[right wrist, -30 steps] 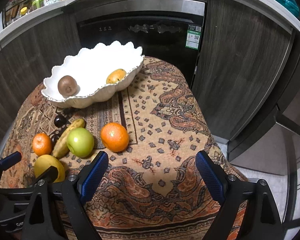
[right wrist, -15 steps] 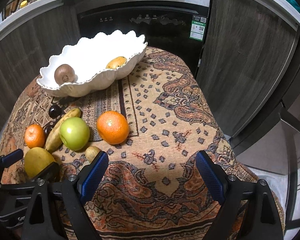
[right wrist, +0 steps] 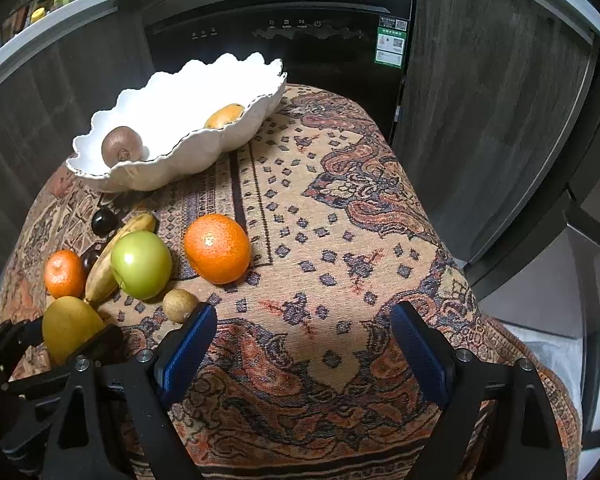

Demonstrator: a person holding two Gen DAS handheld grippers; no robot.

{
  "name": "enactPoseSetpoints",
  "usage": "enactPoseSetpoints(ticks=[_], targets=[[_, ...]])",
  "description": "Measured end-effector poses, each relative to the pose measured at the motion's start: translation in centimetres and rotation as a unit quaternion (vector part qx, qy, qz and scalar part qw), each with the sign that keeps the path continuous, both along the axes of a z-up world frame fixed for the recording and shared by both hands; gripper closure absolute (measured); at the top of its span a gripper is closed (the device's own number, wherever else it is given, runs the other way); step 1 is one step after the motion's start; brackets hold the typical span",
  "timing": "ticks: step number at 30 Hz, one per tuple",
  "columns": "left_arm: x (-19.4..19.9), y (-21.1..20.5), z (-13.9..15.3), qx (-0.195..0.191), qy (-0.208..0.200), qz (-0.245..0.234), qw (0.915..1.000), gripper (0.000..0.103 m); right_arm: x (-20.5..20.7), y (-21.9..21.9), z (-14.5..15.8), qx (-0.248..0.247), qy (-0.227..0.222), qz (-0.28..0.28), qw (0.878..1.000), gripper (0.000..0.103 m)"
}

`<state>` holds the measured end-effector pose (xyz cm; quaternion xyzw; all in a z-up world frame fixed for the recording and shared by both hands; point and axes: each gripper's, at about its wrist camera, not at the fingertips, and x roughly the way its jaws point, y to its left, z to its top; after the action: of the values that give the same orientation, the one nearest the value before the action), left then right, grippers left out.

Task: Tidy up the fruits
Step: 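Grasp the yellow lemon with the left tool while the right tool grasps the small round fruit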

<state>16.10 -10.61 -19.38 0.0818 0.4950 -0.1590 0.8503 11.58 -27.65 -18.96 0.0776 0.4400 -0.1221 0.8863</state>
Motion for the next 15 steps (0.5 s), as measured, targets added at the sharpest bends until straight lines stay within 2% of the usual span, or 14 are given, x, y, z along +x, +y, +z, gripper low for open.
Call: enactPoseSetpoints(ticks=[9, 15], targets=[[-0.6, 2.9, 1.6, 0.003, -0.017, 0.031, 0.9994, 0.037, 0.9, 2.5, 0.2, 0.009, -0.007, 0.050, 0.999, 0.015], [-0.6, 5.0, 1.8, 0.004, -0.024, 0.054, 0.9982, 0.037, 2.1, 4.5, -0.5, 0.006, 0.003, 0.079, 0.997, 0.028]])
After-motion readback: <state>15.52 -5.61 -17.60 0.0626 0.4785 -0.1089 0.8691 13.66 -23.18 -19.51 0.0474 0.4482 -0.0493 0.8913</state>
